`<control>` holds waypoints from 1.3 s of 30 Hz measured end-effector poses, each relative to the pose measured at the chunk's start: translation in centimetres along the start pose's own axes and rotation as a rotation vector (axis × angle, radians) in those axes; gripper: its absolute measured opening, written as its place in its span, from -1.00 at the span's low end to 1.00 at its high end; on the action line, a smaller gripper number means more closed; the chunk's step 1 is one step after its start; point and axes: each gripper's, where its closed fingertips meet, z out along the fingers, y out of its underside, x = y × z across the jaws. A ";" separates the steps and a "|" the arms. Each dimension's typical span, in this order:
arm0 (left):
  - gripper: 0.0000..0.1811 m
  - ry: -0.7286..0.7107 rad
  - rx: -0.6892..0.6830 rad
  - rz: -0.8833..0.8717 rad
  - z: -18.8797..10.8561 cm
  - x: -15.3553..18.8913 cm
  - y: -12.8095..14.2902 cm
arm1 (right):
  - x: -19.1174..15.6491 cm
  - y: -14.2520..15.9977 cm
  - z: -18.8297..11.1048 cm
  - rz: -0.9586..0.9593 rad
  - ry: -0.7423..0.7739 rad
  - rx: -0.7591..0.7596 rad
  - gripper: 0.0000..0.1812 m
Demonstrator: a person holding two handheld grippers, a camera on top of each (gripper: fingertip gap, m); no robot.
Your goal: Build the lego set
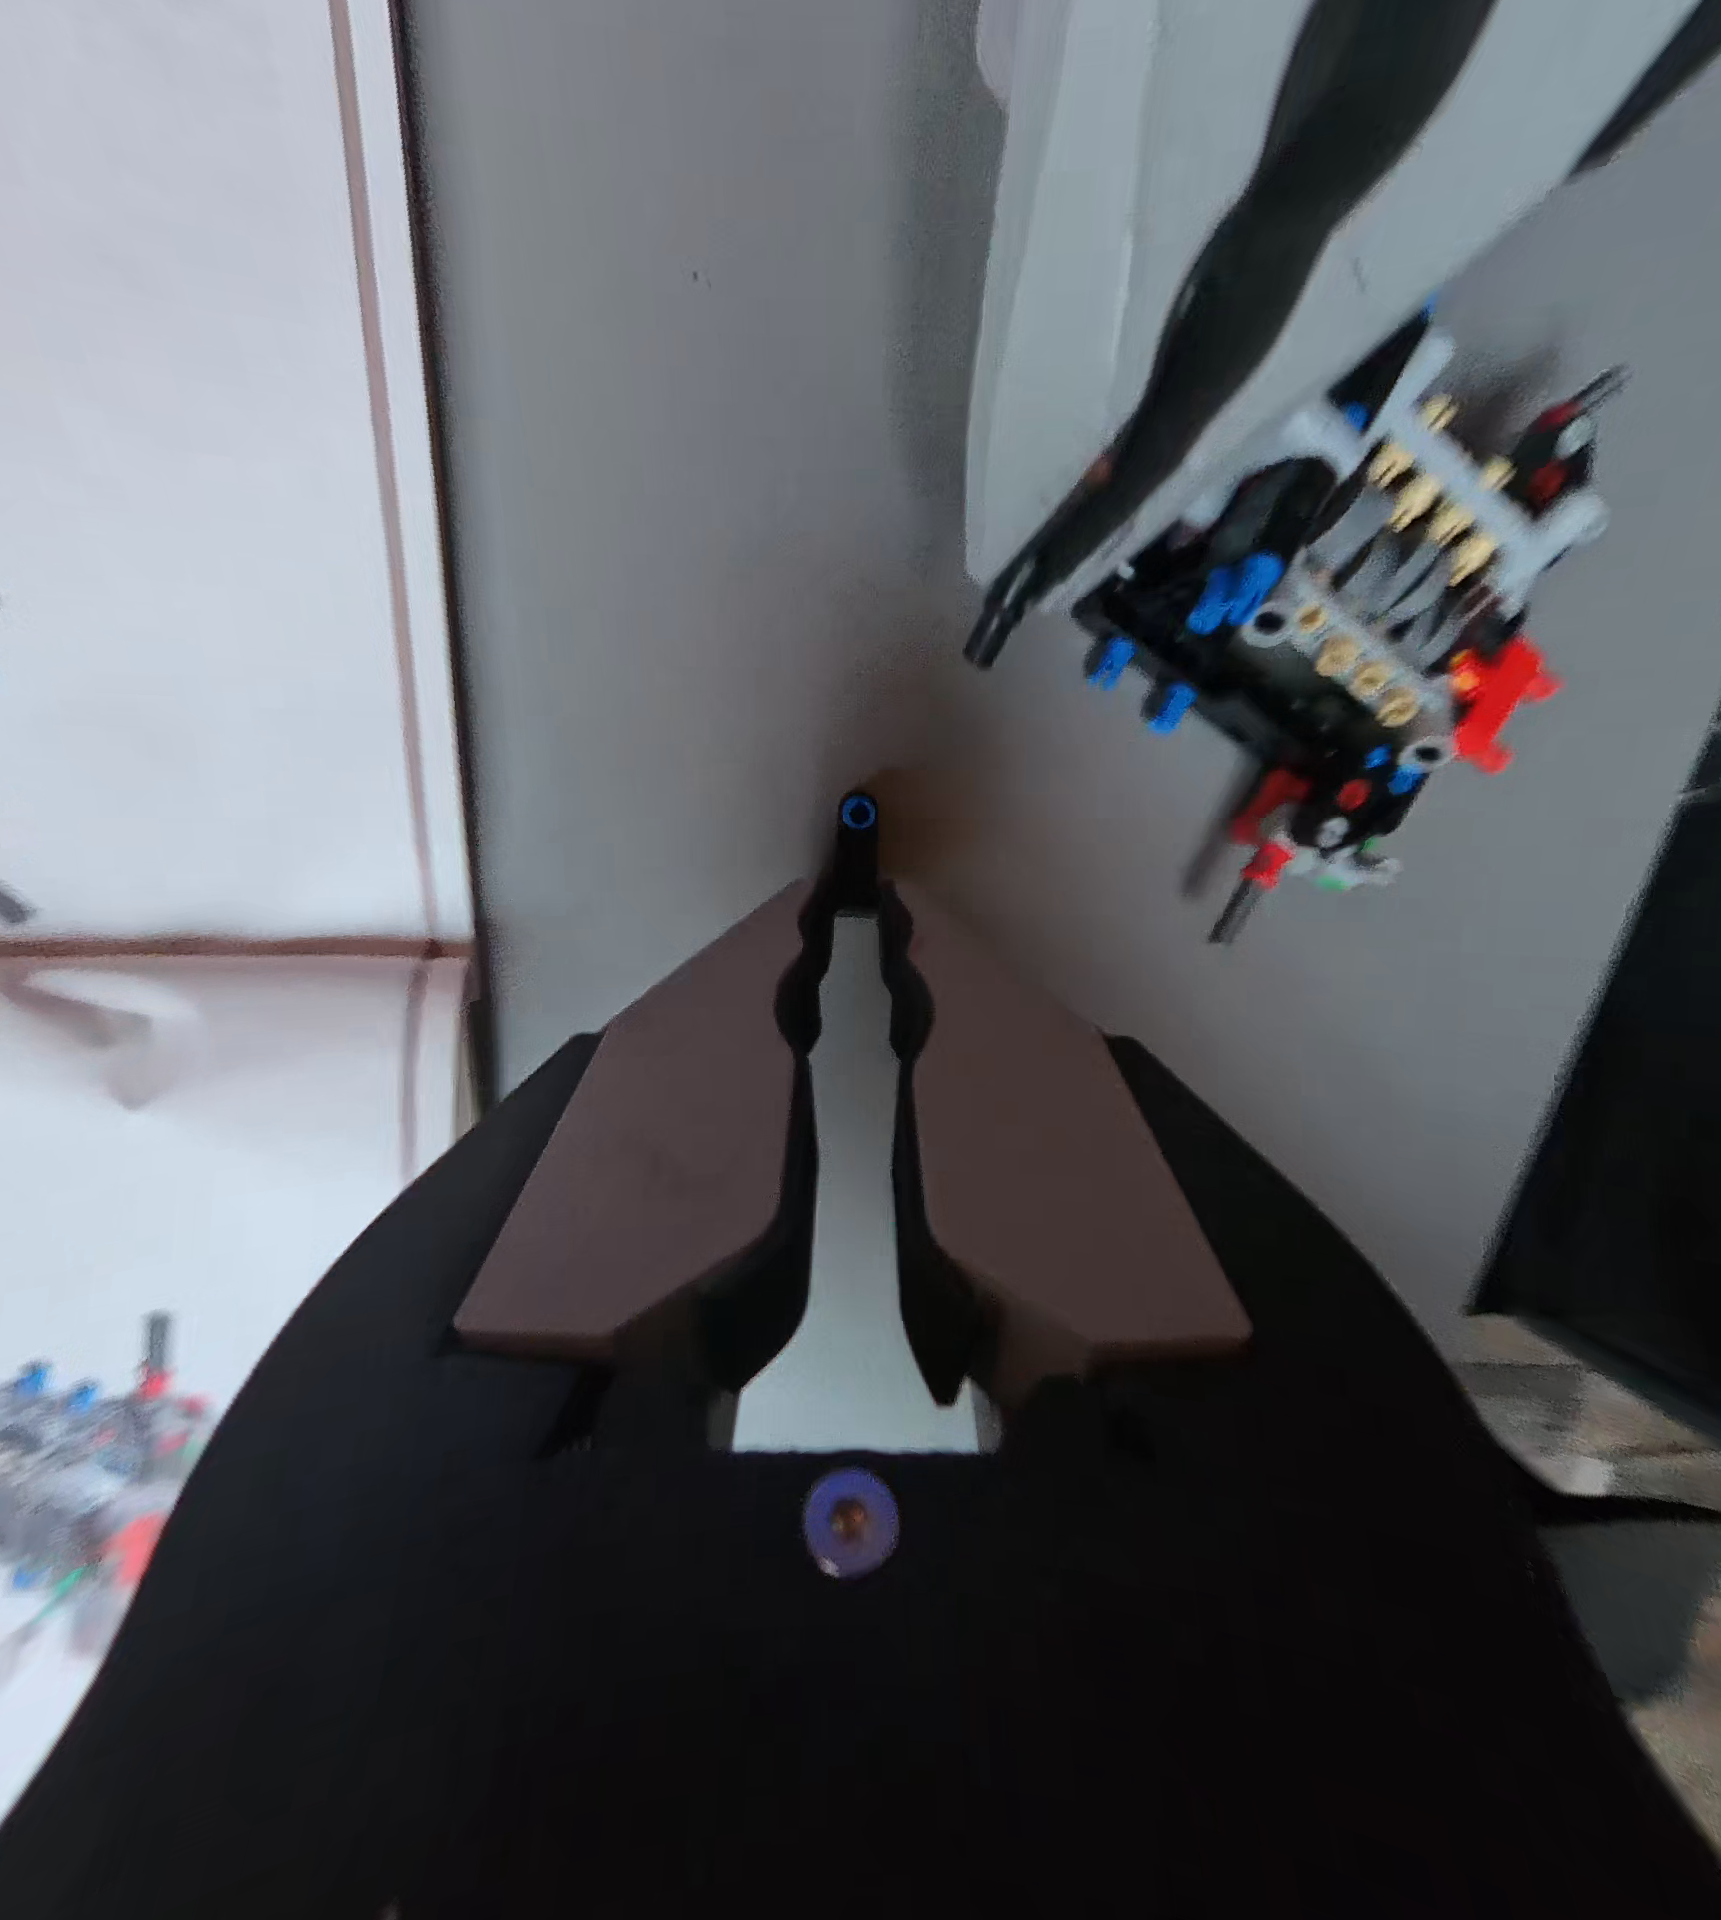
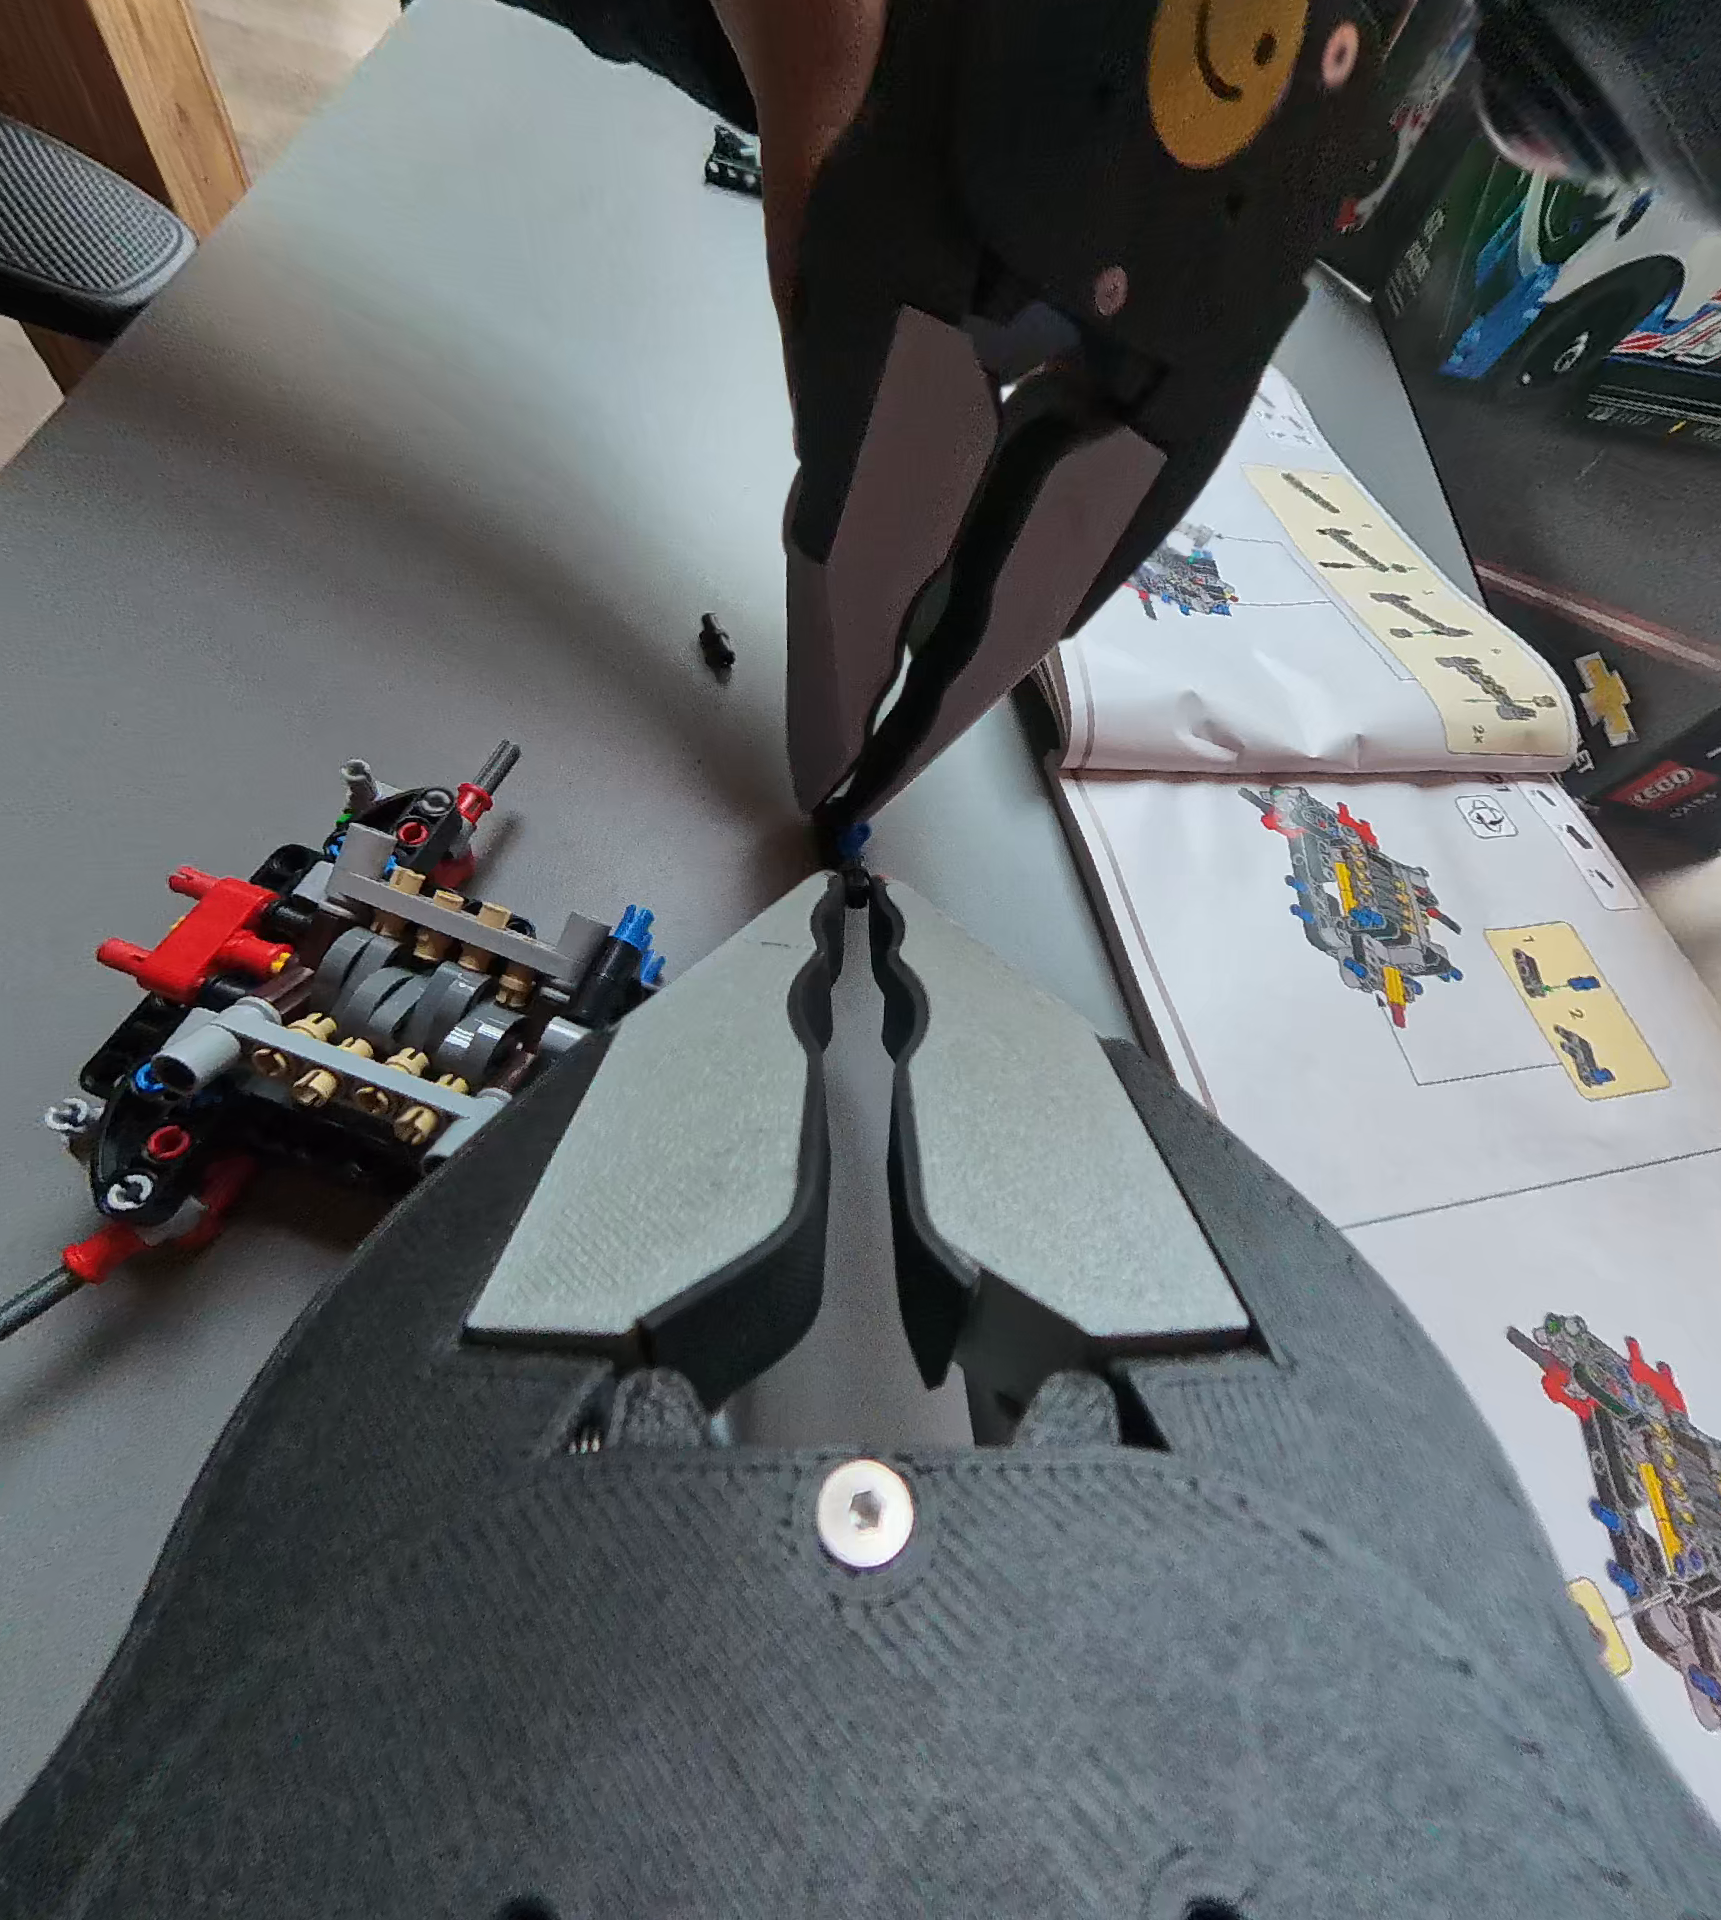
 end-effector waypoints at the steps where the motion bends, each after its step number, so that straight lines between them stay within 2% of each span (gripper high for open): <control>1: -0.94 0.081 0.004 -0.047 0.2 0.9 -0.4 | -0.1 0.0 0.1 -0.002 -0.005 -0.003 -0.99; 6: -0.94 0.358 0.069 -0.260 1.1 2.6 -2.0 | -1.5 -0.2 0.5 -0.026 -0.073 -0.011 -0.99; 12: -0.94 0.433 0.095 -0.287 0.9 2.6 -1.8 | -0.8 1.5 1.7 0.025 -0.066 -0.134 -0.98; 19: -0.88 0.325 0.089 -0.219 0.5 1.5 -1.7 | -0.2 1.8 2.0 0.021 -0.041 -0.159 -0.99; 22: -0.91 0.284 0.071 -0.207 0.4 1.0 -1.5 | -0.4 0.5 1.4 -0.008 -0.052 -0.067 -0.99; 24: -0.83 0.260 0.071 -0.189 0.0 0.8 -1.3 | -1.1 0.0 1.0 -0.014 -0.096 -0.031 -0.99; 28: -0.69 0.198 0.144 -0.061 -1.4 1.3 -1.3 | -2.4 0.4 1.2 -0.066 -0.152 -0.052 -0.99; 31: -0.67 0.131 0.136 0.049 -0.6 2.0 -0.9 | -2.3 0.5 1.3 -0.067 -0.149 -0.064 -0.99; 33: -0.67 0.113 0.124 0.101 0.3 2.6 -0.8 | -2.2 0.3 1.2 -0.062 -0.141 -0.051 -0.99; 39: -0.93 0.116 0.134 0.065 1.2 2.7 -1.3 | -2.3 0.3 1.0 -0.063 -0.150 -0.043 -0.99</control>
